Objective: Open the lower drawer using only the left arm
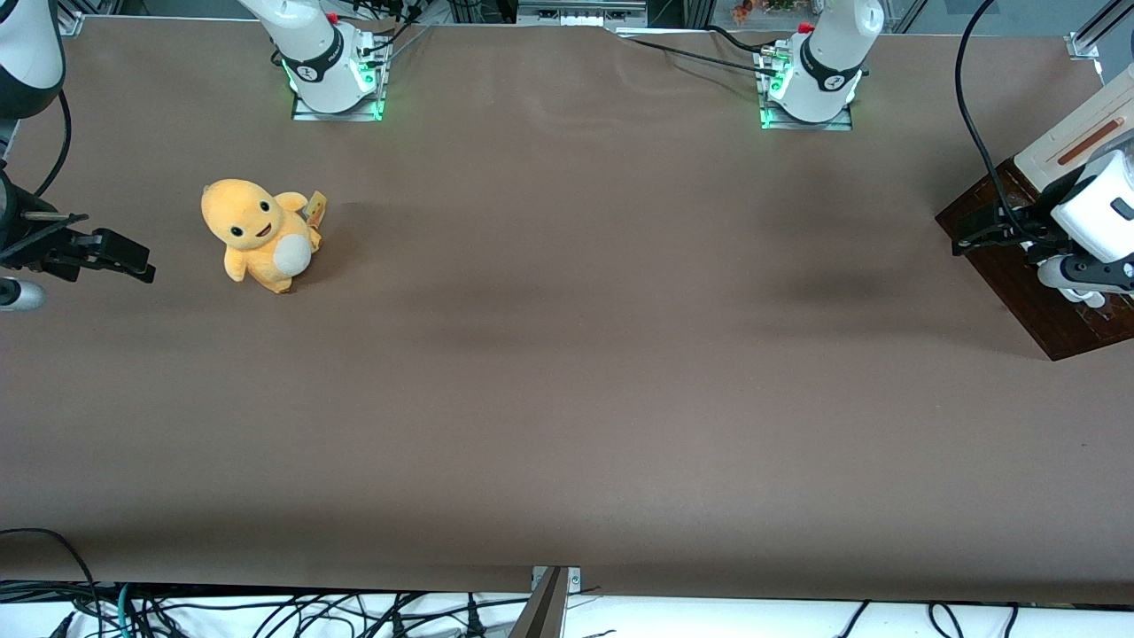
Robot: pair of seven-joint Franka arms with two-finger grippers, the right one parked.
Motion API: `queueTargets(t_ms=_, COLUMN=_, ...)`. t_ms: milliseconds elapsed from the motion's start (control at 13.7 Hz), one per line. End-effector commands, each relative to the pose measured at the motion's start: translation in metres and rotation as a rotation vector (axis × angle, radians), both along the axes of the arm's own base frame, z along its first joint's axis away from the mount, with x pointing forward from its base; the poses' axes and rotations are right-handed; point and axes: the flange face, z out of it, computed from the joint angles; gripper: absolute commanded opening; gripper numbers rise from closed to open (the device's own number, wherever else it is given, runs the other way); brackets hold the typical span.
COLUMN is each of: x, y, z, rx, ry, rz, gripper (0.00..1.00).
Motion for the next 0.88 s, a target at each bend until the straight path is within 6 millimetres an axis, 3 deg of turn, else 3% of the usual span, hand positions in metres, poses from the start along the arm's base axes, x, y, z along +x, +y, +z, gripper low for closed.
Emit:
queueTargets(t_ms=0, x=-0.003, y=-0.003, z=0.001, rx=-0.01, ry=0.006, rz=0.003, gripper=1.0)
queueTargets(t_ms=512, x=-0.003, y=-0.001, z=-0.006, rx=-0.002, ry=0.032, rz=0.013, gripper=1.0)
queueTargets(t_ms=805, x=0.002, y=0.013, z=-0.049, rx=-0.001, ry=0.178, rz=0.046, gripper=1.0)
